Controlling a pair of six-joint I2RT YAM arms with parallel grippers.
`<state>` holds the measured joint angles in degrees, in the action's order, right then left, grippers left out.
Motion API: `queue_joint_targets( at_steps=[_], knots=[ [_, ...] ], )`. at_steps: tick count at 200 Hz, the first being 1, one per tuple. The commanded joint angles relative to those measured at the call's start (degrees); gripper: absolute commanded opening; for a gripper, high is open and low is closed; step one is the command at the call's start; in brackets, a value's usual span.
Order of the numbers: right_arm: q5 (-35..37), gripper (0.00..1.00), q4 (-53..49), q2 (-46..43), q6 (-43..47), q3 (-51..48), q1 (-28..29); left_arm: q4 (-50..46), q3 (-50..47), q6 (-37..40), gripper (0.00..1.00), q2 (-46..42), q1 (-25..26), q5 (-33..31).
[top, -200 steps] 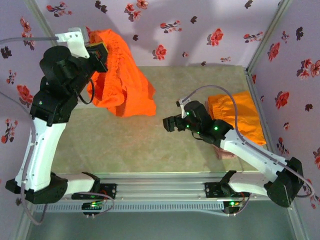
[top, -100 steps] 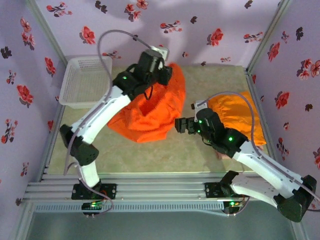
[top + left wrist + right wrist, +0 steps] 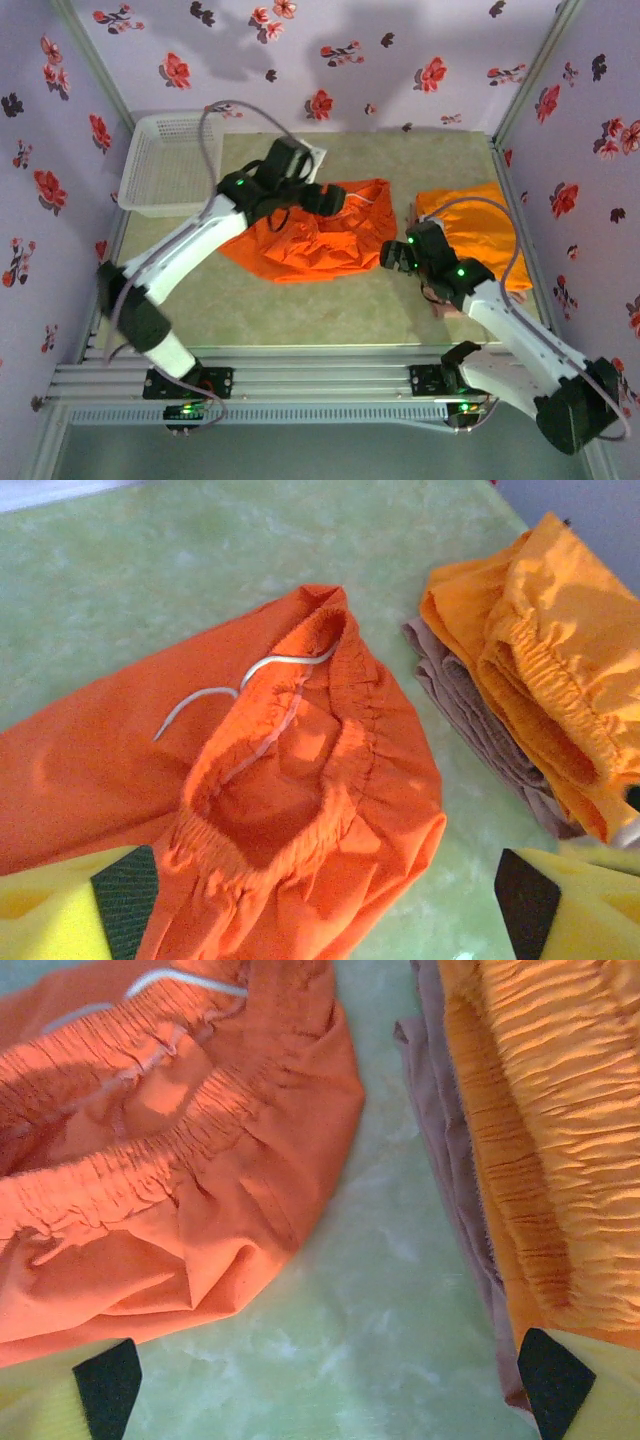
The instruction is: Fold and stack the shorts
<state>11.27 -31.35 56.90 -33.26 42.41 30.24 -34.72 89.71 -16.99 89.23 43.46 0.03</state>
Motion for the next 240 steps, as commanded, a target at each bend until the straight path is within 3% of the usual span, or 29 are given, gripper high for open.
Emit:
queue_joint_targets(
  at_steps=[1, 36, 58, 68, 137, 222, 240],
  knots=[
    [-4.7, 0.99, 1.9, 4.7, -0.3, 5.0, -1.9, 5.5, -9.6, 0.1, 0.86, -5.1, -1.0, -1.4],
    [-8.4, 0.99, 2.5, 14.3, -0.6, 12.2, -5.4, 10.0, -19.7, -3.9, 0.79, -5.1, -1.3, -1.1],
    [-9.4, 0.99, 2.4, 20.8, -0.8, 18.6, -6.9, 15.7, -22.8, -6.5, 0.66, -2.3, -1.3, -0.7],
    [-9.6, 0.99, 2.1, 24.0, -0.4, 21.6, -7.2, 17.8, -23.4, -7.4, 0.65, -0.5, -1.3, -0.1],
    [-8.9, 0.99, -3.4, 45.6, 0.3, 42.4, -9.9, 22.4, -21.4, -7.6, 0.56, 11.1, -1.4, 0.4],
    [-8.5, 0.96, -9.4, 63.4, -2.7, 59.6, -12.3, 27.5, -20.6, -7.6, 0.43, 15.8, -2.1, -1.9],
    [-8.6, 0.96, -9.9, 66.1, -4.0, 61.5, -13.0, 28.4, -20.8, -7.4, 0.36, 16.3, -2.2, -1.9]
  ],
)
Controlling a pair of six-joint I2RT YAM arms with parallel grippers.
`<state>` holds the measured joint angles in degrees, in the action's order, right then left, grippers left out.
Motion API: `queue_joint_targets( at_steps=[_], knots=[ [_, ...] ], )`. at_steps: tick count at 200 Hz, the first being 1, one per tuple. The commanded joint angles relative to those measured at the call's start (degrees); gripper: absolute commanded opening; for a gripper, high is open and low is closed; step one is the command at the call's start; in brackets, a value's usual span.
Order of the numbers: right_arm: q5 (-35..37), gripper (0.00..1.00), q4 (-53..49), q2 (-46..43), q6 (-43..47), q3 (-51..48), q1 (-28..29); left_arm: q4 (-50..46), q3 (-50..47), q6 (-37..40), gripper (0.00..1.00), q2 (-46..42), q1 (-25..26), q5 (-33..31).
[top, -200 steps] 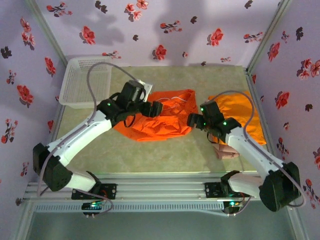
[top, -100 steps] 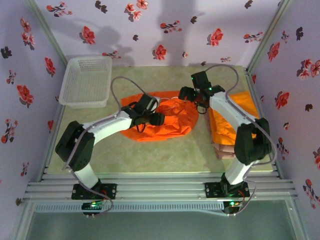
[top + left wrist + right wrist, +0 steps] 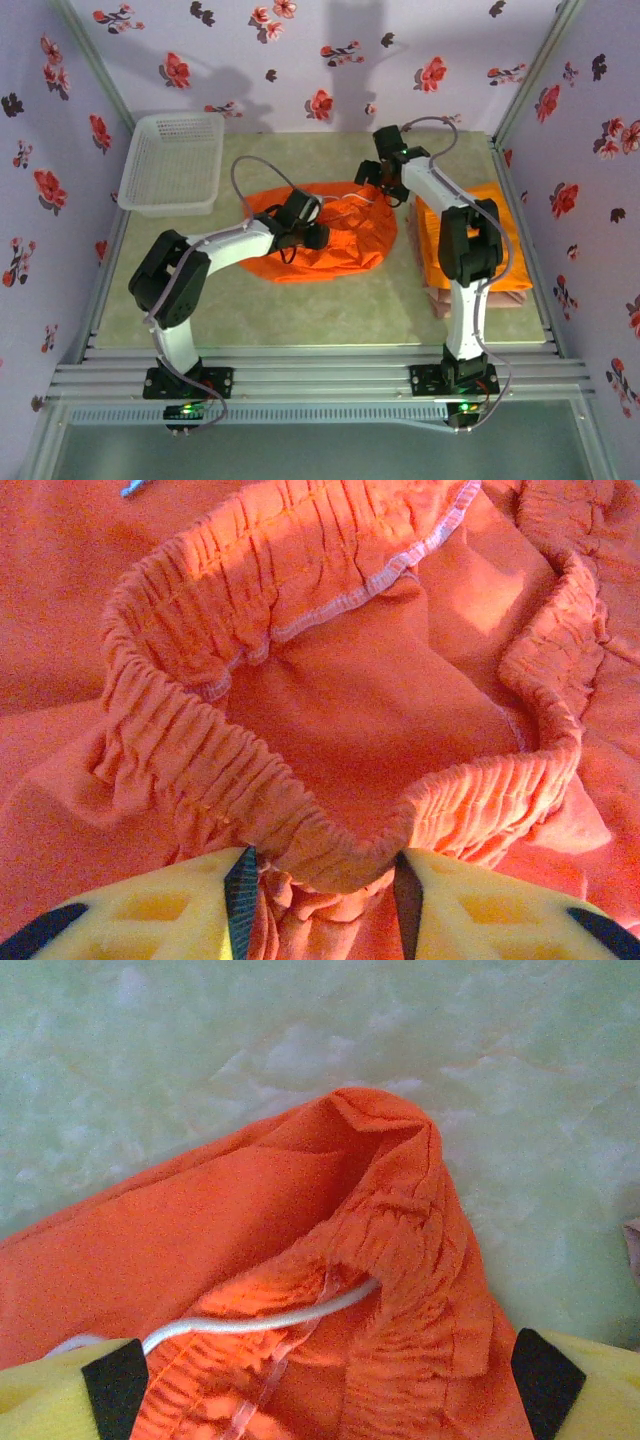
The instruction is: Fold and stack the shorts
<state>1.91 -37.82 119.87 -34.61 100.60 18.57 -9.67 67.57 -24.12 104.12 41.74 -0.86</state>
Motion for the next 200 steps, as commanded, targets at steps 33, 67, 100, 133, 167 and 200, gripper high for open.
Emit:
queue_joint_targets(
  at_steps=[33, 67, 100, 133, 167, 200],
  knots=[
    [-1.3, 0.90, -3.1, 7.2, -4.0, 6.0, -2.0, 4.1, 1.1, -0.2, 0.19, 2.0, -0.5, -1.0],
    [-4.4, 0.74, -3.8, 10.8, -5.6, 8.6, -2.6, 4.7, 0.1, -0.6, 0.03, 0.8, -0.5, -0.8],
    [-5.3, 0.49, -3.1, 11.3, -6.8, 8.7, -3.0, 5.2, -1.2, -0.6, 0.00, -1.5, -0.4, -0.8],
    [-6.6, 0.22, -3.5, 12.1, -7.5, 9.7, -3.8, 5.7, -2.7, -0.6, 0.00, -4.3, -0.4, -0.9],
    [-8.5, 0.04, -2.9, 11.9, -7.2, 12.5, -4.3, 4.6, -4.1, 1.2, 0.00, -10.9, -1.0, -1.7],
    [-13.3, 0.00, 0.2, 12.0, -7.0, 19.5, -4.3, -1.1, -1.8, 5.5, 0.00, -20.5, -3.5, -3.6]
  ],
)
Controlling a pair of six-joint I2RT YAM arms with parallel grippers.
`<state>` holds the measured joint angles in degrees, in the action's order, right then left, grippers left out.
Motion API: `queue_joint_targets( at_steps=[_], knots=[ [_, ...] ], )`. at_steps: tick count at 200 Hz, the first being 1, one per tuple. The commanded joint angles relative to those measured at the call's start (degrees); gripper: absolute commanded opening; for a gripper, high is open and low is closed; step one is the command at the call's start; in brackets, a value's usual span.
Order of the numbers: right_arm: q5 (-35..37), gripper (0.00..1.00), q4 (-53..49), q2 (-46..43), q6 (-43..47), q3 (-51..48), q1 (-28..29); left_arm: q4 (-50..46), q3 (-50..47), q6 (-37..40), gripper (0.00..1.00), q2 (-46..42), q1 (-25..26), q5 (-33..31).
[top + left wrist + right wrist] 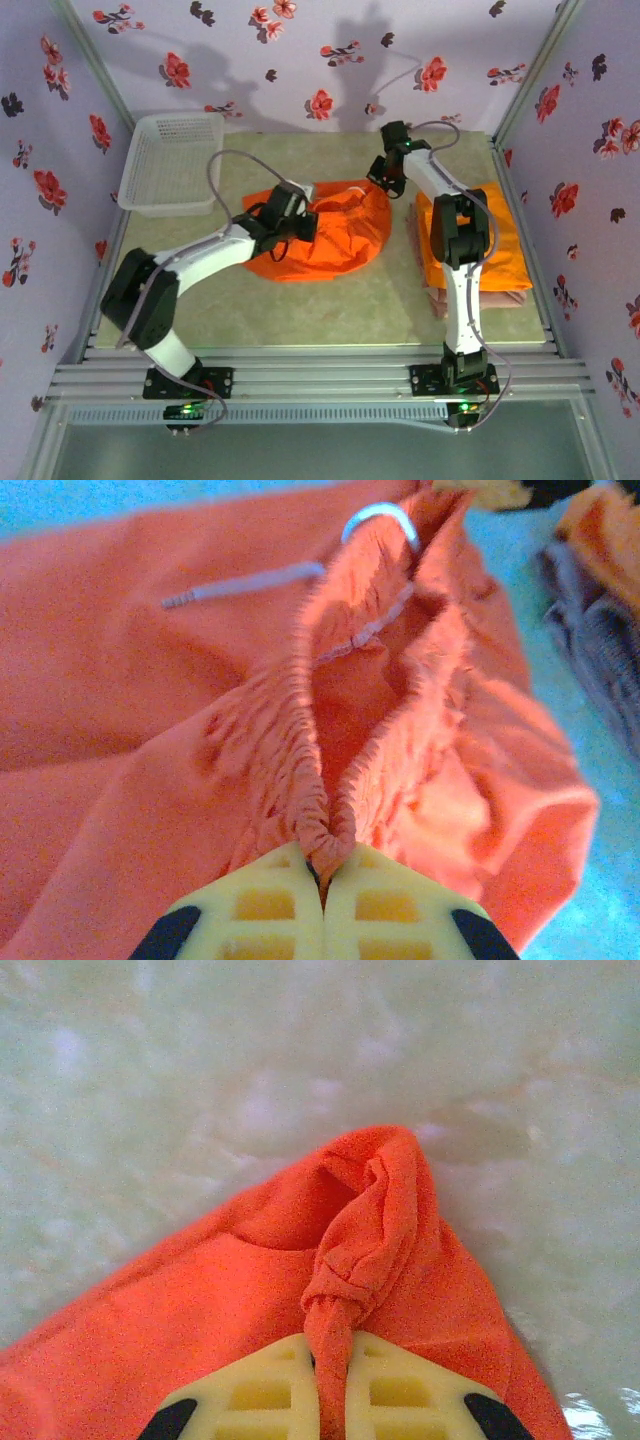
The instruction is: Fold and stack the shorts
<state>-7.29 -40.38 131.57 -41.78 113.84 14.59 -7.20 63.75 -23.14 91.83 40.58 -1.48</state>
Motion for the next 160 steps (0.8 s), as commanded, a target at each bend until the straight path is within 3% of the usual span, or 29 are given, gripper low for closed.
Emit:
queue_joint_targets(
  at_steps=[1, 46, 83, 106, 125, 160],
  knots=[
    [-4.2, 0.00, 2.9, 0.4, 0.1, 6.5, -0.3, -3.7, 2.2, 4.7, 0.00, -8.5, -2.5, -3.0],
    [-13.6, 0.00, 12.2, 2.4, -0.6, 20.6, 0.6, -12.7, 12.7, 15.7, 0.00, -21.8, -3.6, -5.2],
    [-22.1, 0.00, 20.0, 7.4, -5.4, 38.6, 2.9, -20.4, 25.2, 23.2, 0.00, -27.1, -2.0, -4.8],
    [-25.0, 0.00, 27.5, 8.2, -9.4, 43.4, 3.1, -22.3, 31.0, 27.3, 0.00, -27.9, 3.8, -5.2],
    [-26.2, 0.00, 31.5, 7.2, -10.2, 44.2, 2.7, -21.9, 33.1, 30.0, 0.00, -26.3, 12.4, -9.2],
    [-26.7, 0.00, 21.7, 4.7, -2.1, 44.1, 0.1, -14.1, 28.8, 31.7, 0.00, -18.6, 25.7, -14.1]
  ],
)
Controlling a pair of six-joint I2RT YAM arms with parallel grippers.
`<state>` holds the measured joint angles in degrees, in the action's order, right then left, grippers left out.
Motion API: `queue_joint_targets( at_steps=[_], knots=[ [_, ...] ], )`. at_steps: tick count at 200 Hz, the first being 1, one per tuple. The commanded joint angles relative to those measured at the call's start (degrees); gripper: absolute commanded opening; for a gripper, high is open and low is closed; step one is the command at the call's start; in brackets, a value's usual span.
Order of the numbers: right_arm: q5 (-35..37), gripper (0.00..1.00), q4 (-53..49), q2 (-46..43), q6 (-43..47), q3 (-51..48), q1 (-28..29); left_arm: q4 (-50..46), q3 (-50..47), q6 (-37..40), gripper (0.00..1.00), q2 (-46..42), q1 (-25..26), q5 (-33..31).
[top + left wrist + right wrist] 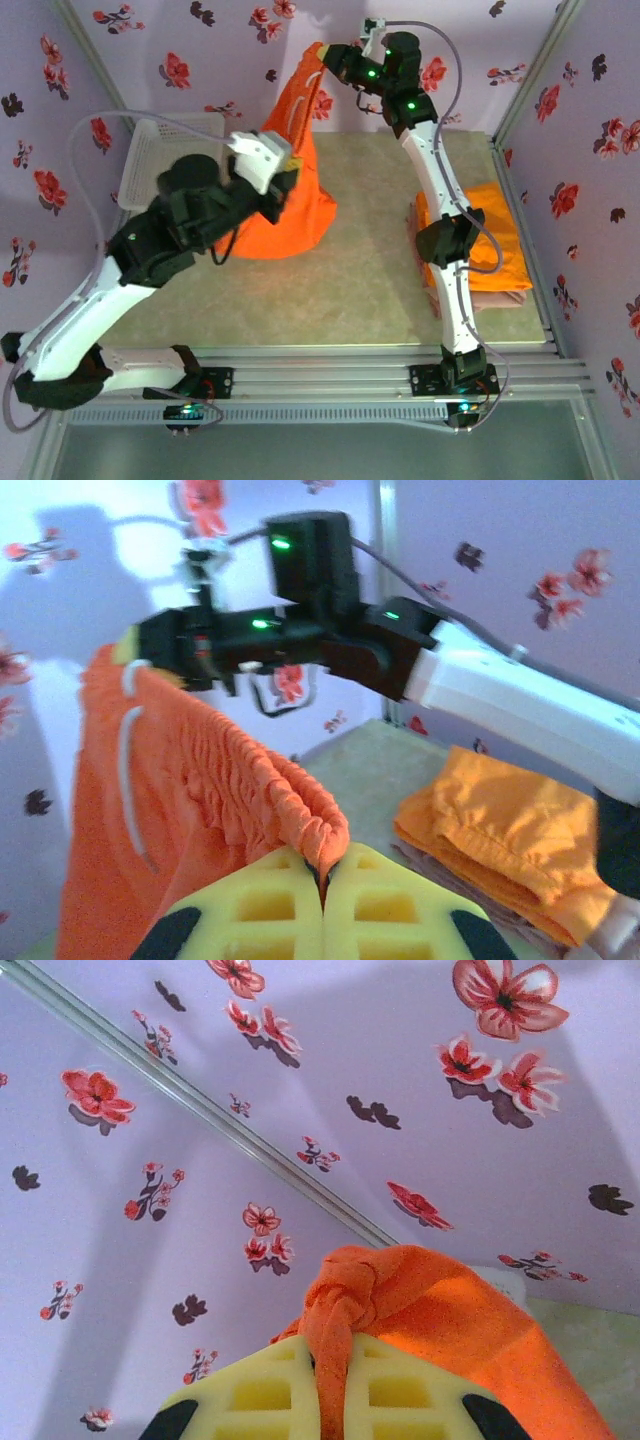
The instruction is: Fold and stack the shorts
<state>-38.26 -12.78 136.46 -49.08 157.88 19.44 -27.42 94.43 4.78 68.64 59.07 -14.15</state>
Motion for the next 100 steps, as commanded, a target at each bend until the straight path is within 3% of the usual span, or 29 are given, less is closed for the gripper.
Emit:
queue_joint_targets(
  at_steps=[1, 27, 47, 72, 100],
  knots=[
    [4.3, 0.00, -6.4, -0.2, 5.6, 0.1, -4.8, 6.5, -2.1, 3.5, 0.00, 4.8, 7.4, -1.4],
    [7.4, 0.00, -20.9, -2.8, 15.8, -2.0, -7.5, 18.1, -9.7, -4.4, 0.00, 10.9, 9.2, 2.2],
    [13.3, 0.00, -26.7, -6.6, 23.2, -9.4, -8.5, 28.1, -14.2, -11.7, 0.00, 16.4, 9.6, 7.4],
    [20.1, 0.00, -22.3, -12.2, 24.8, -25.0, -10.1, 33.2, -13.5, -17.0, 0.00, 24.7, 9.7, 13.6],
    [21.6, 0.00, -17.8, -13.5, 21.7, -36.2, -12.7, 36.3, -11.5, -21.3, 0.00, 31.9, 10.0, 18.2]
  ],
)
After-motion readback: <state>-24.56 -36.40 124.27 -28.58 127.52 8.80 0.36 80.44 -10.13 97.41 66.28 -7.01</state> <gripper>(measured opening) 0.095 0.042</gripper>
